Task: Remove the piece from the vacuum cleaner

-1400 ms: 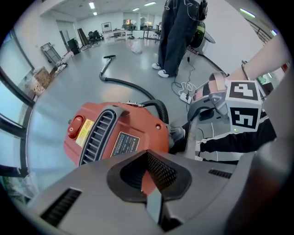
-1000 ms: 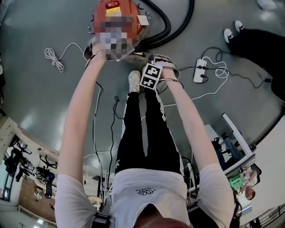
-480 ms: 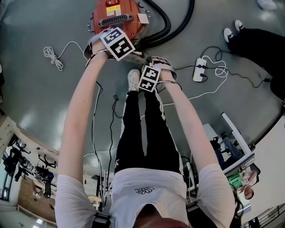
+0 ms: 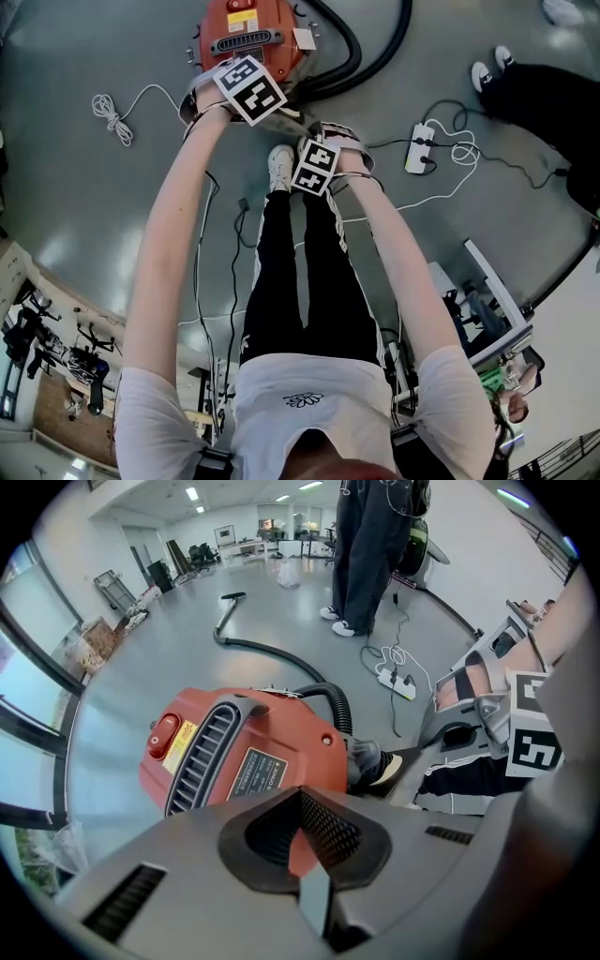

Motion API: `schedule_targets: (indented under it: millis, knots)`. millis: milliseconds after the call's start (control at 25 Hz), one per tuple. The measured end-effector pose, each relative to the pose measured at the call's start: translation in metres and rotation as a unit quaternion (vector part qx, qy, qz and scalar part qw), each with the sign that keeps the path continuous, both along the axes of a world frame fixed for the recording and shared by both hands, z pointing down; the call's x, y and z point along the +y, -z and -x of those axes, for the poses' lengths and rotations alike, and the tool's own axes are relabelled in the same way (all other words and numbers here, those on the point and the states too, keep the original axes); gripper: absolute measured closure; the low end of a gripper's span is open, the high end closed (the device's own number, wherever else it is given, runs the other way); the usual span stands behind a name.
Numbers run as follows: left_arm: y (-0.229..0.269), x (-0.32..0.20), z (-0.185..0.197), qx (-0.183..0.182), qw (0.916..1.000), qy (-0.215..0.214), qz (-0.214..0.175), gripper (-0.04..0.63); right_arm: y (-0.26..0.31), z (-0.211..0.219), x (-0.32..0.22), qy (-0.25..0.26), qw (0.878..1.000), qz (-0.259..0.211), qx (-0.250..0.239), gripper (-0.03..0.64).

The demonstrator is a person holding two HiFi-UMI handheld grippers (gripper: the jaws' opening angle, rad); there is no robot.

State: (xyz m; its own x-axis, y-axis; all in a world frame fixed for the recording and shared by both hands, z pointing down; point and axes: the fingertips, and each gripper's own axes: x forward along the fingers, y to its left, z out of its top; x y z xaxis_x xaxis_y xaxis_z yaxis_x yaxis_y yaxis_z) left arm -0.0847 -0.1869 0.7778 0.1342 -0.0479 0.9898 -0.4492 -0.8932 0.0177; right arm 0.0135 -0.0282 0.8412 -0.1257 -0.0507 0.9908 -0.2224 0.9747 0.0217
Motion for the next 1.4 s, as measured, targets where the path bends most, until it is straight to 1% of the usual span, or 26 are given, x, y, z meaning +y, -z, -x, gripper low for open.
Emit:
schedule_targets:
  millis: [80, 200, 280, 320, 440, 520, 680, 1120, 1400]
  knots:
    - [0.0, 0.0, 0.001, -0.001, 1.0, 0.003, 0.0, 0.591, 0.001, 0.002, 0.001, -0.002, 1.0, 0.002, -0.002, 0.595]
    - [0.0, 0.0, 0.002, -0.005, 0.9999, 0.006, 0.01, 0.591, 0.002, 0.004, 0.003, -0.005, 1.0, 0.009, -0.007, 0.595]
    - [0.0, 0.003, 0.003, -0.006, 0.9999, 0.004, 0.012, 0.591, 0.001, 0.005, 0.006, 0.005, 1.0, 0.014, -0.006, 0.595]
    - [0.0, 0.004, 0.002, -0.006, 1.0, 0.002, 0.004, 0.591, 0.001, 0.005, 0.007, 0.01, 1.0, 0.015, -0.006, 0.595]
    - [-0.001, 0.006, 0.002, 0.0, 0.9993, 0.003, -0.038, 0.591, 0.003, 0.006, 0.01, 0.015, 1.0, 0.023, -0.007, 0.595]
    - [0.0, 0.006, 0.004, 0.004, 0.9988, 0.011, -0.047, 0.591, 0.007, 0.007, 0.009, 0.023, 0.999, 0.028, -0.01, 0.595]
    - [0.0, 0.004, 0.003, 0.004, 0.9992, 0.019, -0.034, 0.591, 0.006, 0.011, 0.02, 0.046, 0.999, 0.026, -0.004, 0.595]
    - [0.0, 0.008, 0.003, 0.009, 0.9994, 0.016, -0.028, 0.591, 0.003, 0.017, 0.033, 0.063, 0.996, 0.06, -0.004, 0.595]
    - [0.001, 0.011, 0.002, 0.014, 0.9994, 0.015, -0.028, 0.591, 0.0, 0.022, 0.039, 0.058, 0.996, 0.066, -0.009, 0.596]
